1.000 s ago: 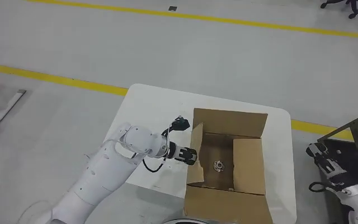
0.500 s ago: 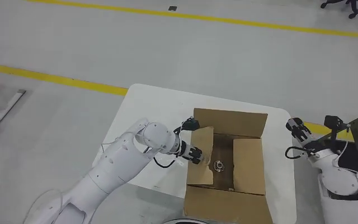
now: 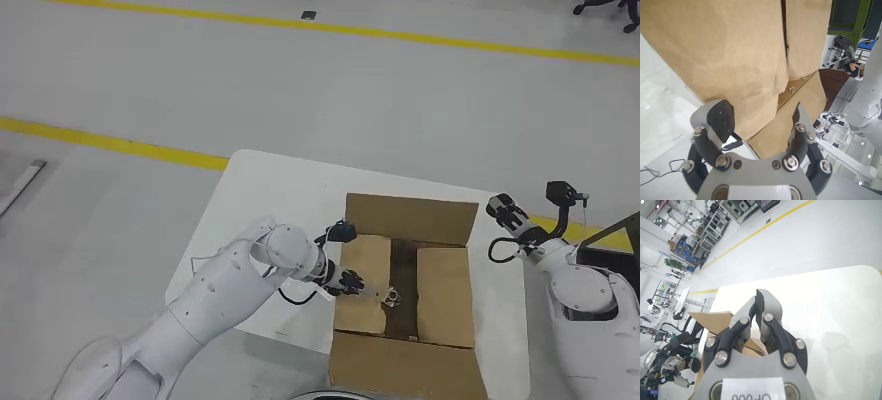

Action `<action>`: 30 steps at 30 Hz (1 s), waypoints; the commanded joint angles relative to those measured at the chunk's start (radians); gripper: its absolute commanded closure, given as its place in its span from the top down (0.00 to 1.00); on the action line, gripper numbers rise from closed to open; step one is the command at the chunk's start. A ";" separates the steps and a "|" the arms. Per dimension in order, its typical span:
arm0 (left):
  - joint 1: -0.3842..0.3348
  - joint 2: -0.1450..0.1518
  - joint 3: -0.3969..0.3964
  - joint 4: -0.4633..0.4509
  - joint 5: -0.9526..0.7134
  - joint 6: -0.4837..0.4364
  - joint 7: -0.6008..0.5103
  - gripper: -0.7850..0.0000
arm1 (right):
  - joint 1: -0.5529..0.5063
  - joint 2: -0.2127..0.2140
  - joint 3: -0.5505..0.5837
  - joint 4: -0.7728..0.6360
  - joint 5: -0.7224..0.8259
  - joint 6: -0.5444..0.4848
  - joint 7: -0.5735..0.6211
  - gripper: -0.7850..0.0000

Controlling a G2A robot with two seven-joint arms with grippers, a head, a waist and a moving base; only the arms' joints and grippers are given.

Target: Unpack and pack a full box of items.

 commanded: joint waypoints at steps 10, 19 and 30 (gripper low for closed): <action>-0.002 -0.003 -0.018 0.002 0.020 0.013 0.008 1.00 | 0.055 0.009 -0.037 0.059 0.016 -0.030 0.099 0.00; 0.019 0.038 -0.121 -0.046 0.063 0.021 -0.017 1.00 | 0.085 0.016 -0.047 0.104 0.078 -0.088 0.156 0.00; 0.170 0.133 -0.340 -0.218 0.150 0.050 -0.095 1.00 | 0.030 0.039 0.007 0.058 0.114 -0.331 0.200 0.00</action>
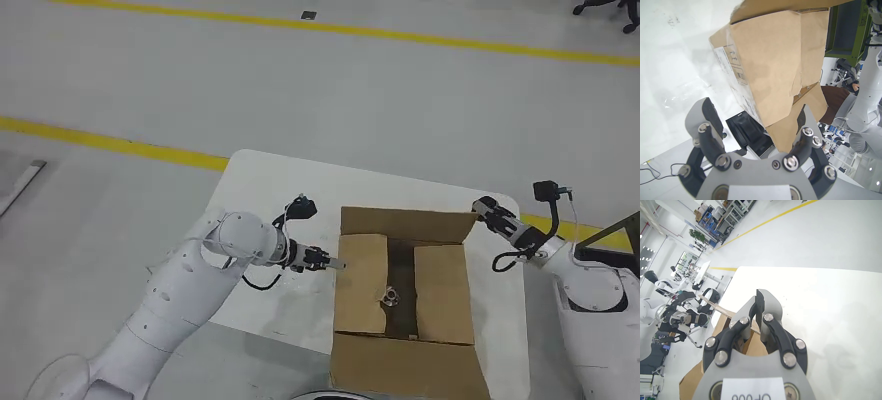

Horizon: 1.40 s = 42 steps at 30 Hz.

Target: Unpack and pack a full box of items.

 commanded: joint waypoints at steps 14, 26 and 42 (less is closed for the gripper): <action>0.189 0.080 -0.233 -0.231 0.008 0.048 -0.123 1.00 | -0.197 0.031 0.098 -0.149 -0.008 -0.185 0.028 0.00; 0.189 0.080 -0.233 -0.231 0.008 0.048 -0.123 1.00 | -0.339 0.051 0.142 -0.229 -0.018 -0.289 0.055 0.00; 0.189 0.080 -0.233 -0.231 0.008 0.048 -0.123 1.00 | -0.425 0.062 0.100 -0.269 -0.011 -0.268 0.018 0.00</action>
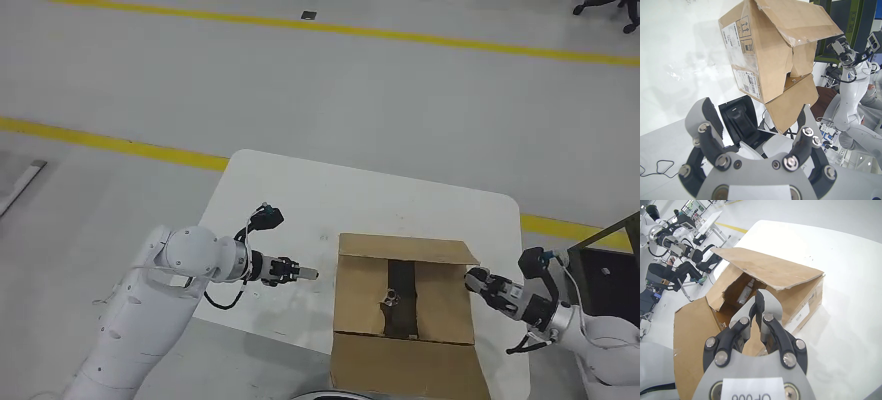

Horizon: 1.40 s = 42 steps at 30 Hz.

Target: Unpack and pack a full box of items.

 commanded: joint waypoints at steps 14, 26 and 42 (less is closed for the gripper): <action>0.000 0.000 0.000 0.000 0.000 0.000 0.000 1.00 | -0.071 0.024 0.139 -0.170 0.257 0.058 0.004 0.00; 0.000 0.000 0.000 0.000 0.000 0.000 0.000 1.00 | 0.074 -0.003 -0.168 -0.115 -0.105 0.405 -0.203 0.00; 0.035 0.013 0.052 -0.050 0.076 -0.198 -0.008 1.00 | 0.081 -0.002 -0.205 -0.045 -0.121 0.389 -0.177 0.00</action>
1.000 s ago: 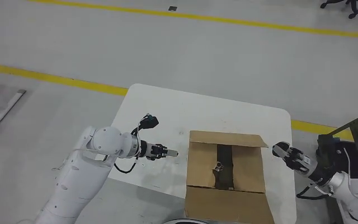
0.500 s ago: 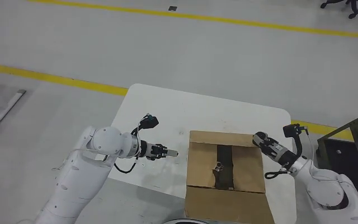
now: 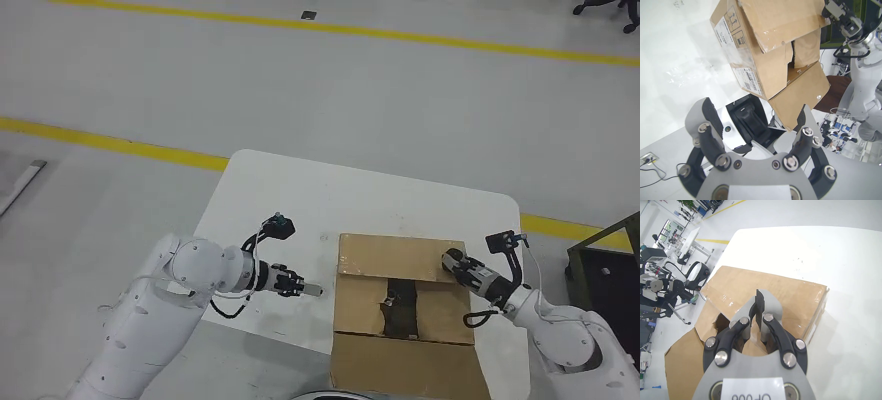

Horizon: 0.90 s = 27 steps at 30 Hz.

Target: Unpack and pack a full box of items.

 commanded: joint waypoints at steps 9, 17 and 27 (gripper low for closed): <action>0.055 0.013 0.014 -0.010 0.042 -0.145 0.063 0.00 | -0.016 0.001 0.014 0.003 0.037 -0.006 -0.010 0.00; 0.055 0.013 0.014 -0.010 0.042 -0.145 0.063 0.00 | -0.041 0.004 0.044 -0.011 0.076 -0.007 -0.003 0.00; 0.085 0.025 0.062 -0.070 0.177 -0.273 0.042 0.00 | -0.058 0.004 0.044 -0.009 0.082 -0.002 -0.014 0.00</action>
